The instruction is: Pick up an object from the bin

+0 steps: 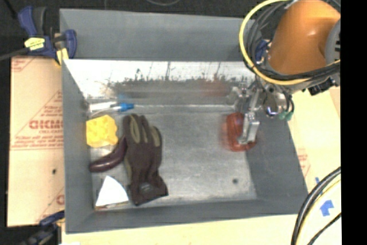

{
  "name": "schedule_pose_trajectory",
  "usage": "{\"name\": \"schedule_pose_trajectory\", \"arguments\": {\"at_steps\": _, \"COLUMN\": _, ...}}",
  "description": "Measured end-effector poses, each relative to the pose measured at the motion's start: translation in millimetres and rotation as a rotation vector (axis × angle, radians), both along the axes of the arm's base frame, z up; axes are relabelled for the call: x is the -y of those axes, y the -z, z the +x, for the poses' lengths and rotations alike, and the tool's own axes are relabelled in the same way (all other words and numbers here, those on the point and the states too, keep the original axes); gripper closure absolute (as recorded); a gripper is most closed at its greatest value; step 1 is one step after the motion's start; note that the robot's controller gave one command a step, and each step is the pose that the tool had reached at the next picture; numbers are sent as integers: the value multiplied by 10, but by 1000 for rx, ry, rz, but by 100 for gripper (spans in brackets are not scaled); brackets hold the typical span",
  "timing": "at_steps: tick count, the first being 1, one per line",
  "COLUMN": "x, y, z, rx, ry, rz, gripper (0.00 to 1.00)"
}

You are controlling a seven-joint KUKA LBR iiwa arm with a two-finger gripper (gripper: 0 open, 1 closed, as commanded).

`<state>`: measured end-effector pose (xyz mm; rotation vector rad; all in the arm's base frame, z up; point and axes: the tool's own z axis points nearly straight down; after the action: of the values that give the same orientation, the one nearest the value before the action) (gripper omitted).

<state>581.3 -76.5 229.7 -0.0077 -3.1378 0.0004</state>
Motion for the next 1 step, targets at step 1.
{"name": "schedule_pose_trajectory", "arguments": {"at_steps": 1, "x": -2, "y": -47, "z": 14, "rx": 8, "ry": -2, "rz": -1, "gripper": 0}}
